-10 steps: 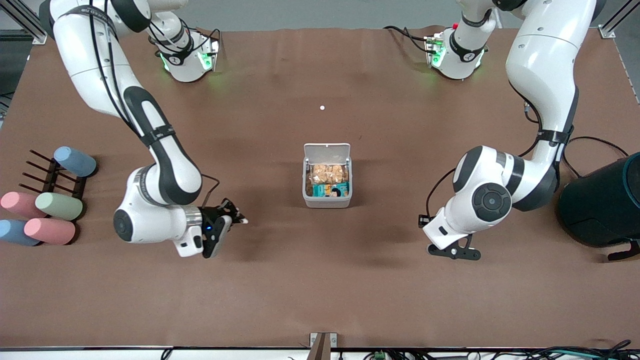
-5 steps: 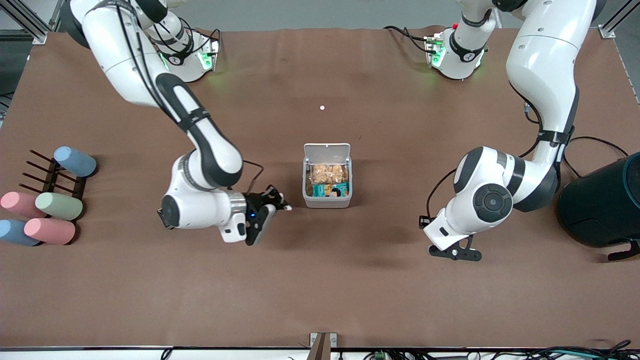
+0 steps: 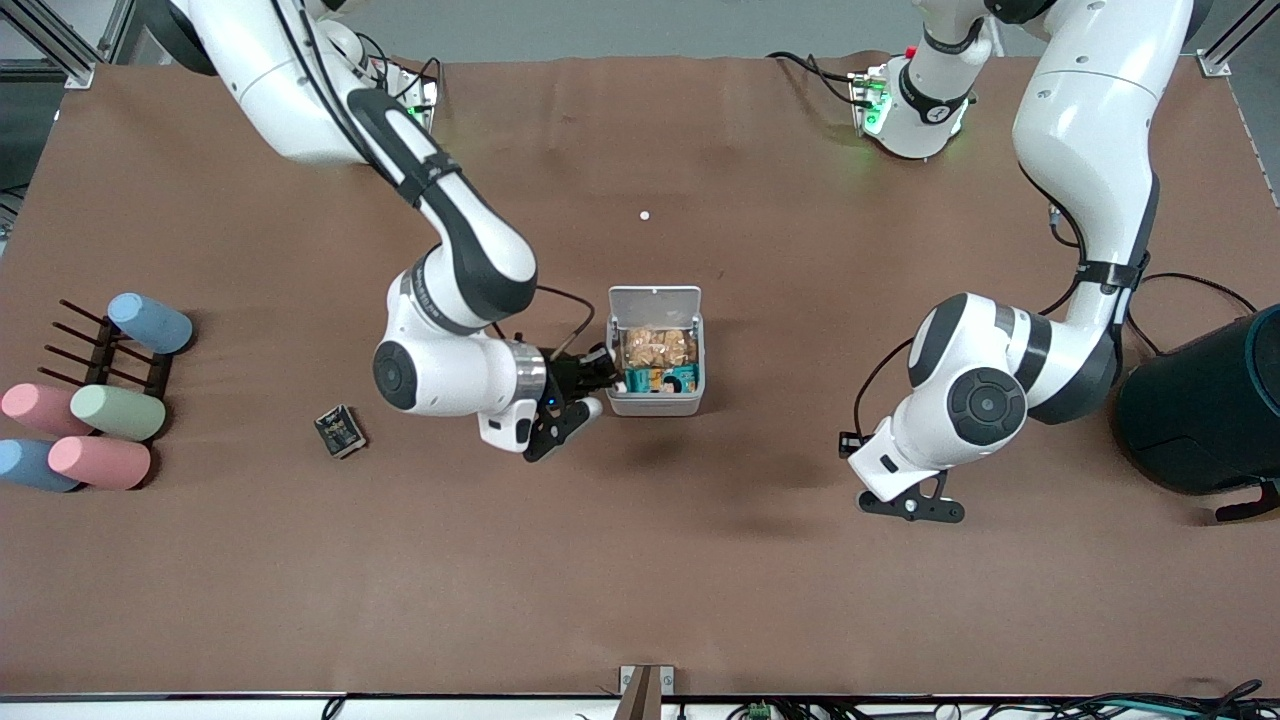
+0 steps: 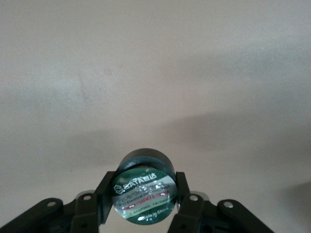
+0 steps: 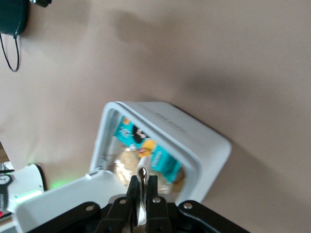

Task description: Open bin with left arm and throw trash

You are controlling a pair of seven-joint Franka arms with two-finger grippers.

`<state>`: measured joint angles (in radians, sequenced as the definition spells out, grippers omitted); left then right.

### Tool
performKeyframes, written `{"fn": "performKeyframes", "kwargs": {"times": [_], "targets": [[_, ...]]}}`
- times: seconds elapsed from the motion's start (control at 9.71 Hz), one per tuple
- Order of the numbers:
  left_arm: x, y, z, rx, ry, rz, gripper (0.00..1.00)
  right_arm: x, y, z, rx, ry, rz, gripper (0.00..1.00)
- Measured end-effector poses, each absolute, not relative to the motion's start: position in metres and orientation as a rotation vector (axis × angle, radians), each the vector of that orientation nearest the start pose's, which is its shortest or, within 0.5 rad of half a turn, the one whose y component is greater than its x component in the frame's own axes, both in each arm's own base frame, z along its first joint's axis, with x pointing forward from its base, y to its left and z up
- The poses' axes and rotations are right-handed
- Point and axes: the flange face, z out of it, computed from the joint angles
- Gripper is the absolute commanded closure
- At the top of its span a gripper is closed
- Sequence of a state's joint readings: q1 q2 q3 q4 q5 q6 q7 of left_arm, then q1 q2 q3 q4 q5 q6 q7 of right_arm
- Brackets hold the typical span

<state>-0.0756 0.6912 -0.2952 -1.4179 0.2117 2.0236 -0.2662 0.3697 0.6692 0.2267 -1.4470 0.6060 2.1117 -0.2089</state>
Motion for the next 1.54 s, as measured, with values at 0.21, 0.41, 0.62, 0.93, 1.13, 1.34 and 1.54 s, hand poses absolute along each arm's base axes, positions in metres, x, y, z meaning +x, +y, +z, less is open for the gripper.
{"fn": "performKeyframes", "kwargs": {"times": [0.21, 0.41, 0.62, 0.93, 1.13, 1.34, 1.54], "targets": [[0.686, -0.21, 0.299, -3.116, 0.224, 0.08, 1.0, 0.593, 0.416, 0.318, -2.447, -0.511, 0.183, 0.89], [0.686, -0.21, 0.299, -3.116, 0.224, 0.08, 1.0, 0.581, 0.43, 0.315, -2.455, -0.536, 0.201, 0.6], [0.686, -0.21, 0.299, -3.116, 0.224, 0.08, 1.0, 0.577, 0.435, 0.313, -2.471, -0.559, 0.201, 0.06], [0.686, -0.211, 0.299, -3.117, 0.225, 0.08, 1.0, 0.582, 0.428, 0.312, -2.481, -0.549, 0.194, 0.0], [0.685, -0.218, 0.304, -3.122, 0.216, 0.07, 1.0, 0.592, 0.415, 0.312, -2.506, -0.539, 0.172, 0.0], [0.669, -0.254, 0.33, -3.12, 0.133, 0.099, 1.0, 0.618, 0.363, 0.323, -2.635, -0.614, 0.143, 0.0], [0.632, -0.326, 0.361, -3.14, 0.014, 0.115, 1.0, 0.642, 0.291, 0.338, -2.77, -0.744, 0.16, 0.0]]}}
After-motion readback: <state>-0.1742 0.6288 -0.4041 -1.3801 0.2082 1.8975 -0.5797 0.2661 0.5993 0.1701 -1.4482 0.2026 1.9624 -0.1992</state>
